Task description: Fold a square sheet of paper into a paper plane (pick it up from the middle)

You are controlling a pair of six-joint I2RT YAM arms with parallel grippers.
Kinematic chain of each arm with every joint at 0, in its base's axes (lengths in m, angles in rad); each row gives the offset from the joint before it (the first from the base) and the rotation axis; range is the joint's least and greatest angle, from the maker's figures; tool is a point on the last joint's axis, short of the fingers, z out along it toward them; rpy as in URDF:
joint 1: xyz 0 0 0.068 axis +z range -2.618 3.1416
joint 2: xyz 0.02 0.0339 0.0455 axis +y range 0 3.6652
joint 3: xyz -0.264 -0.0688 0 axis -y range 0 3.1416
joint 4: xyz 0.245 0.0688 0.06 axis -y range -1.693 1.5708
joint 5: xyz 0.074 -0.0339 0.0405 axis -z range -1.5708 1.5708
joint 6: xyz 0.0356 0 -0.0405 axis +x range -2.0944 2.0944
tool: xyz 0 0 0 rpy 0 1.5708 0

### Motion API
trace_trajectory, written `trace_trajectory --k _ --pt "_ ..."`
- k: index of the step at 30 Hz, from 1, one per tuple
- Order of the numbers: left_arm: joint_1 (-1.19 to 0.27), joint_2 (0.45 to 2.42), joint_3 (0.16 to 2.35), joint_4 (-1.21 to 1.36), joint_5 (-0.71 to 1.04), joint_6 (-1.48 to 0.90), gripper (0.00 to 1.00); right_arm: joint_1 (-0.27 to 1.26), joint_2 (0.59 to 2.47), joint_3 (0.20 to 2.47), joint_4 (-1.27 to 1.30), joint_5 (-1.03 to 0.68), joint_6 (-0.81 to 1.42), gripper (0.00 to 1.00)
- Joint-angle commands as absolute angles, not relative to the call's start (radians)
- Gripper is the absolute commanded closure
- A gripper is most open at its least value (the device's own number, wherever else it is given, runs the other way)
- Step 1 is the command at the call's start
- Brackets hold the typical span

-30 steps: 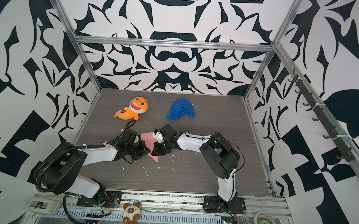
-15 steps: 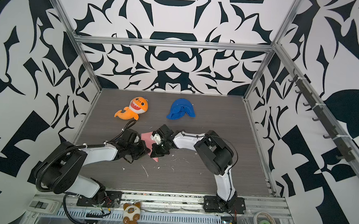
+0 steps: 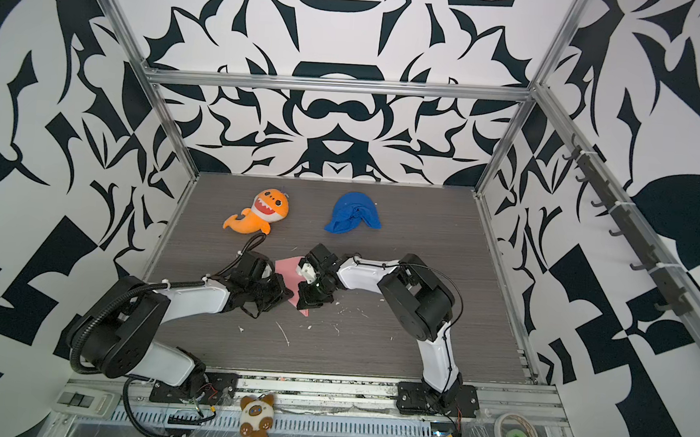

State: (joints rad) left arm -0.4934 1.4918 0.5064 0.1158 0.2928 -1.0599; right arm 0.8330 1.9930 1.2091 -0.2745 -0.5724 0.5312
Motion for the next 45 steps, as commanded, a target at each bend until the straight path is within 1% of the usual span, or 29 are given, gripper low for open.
trace_trajectory --k 1,13,25,28,32,39,45 --pt "-0.488 1.554 0.48 -0.046 0.168 -1.066 1.0 0.834 1.988 1.23 -0.309 -0.546 0.509 0.95" --pt "-0.488 1.558 0.482 -0.064 0.153 -1.063 1.0 0.834 1.971 1.188 -0.364 -0.534 0.473 0.96" --pt "-0.488 1.558 0.485 -0.073 0.147 -1.062 1.0 0.834 1.874 1.064 -0.402 -0.543 0.429 0.96" --pt "-0.488 1.559 0.489 -0.072 0.15 -1.06 1.0 0.833 1.822 1.065 -0.373 -0.533 0.414 0.95" --pt "-0.488 1.557 0.496 -0.075 0.15 -1.057 1.0 0.835 1.778 1.071 -0.277 -0.578 0.432 0.95" --pt "-0.488 1.56 0.505 -0.069 0.158 -1.059 1.0 0.836 1.863 1.155 -0.237 -0.574 0.49 0.95" --pt "-0.488 1.551 0.514 -0.068 0.166 -1.057 1.0 0.835 1.929 1.195 -0.252 -0.56 0.499 0.95"
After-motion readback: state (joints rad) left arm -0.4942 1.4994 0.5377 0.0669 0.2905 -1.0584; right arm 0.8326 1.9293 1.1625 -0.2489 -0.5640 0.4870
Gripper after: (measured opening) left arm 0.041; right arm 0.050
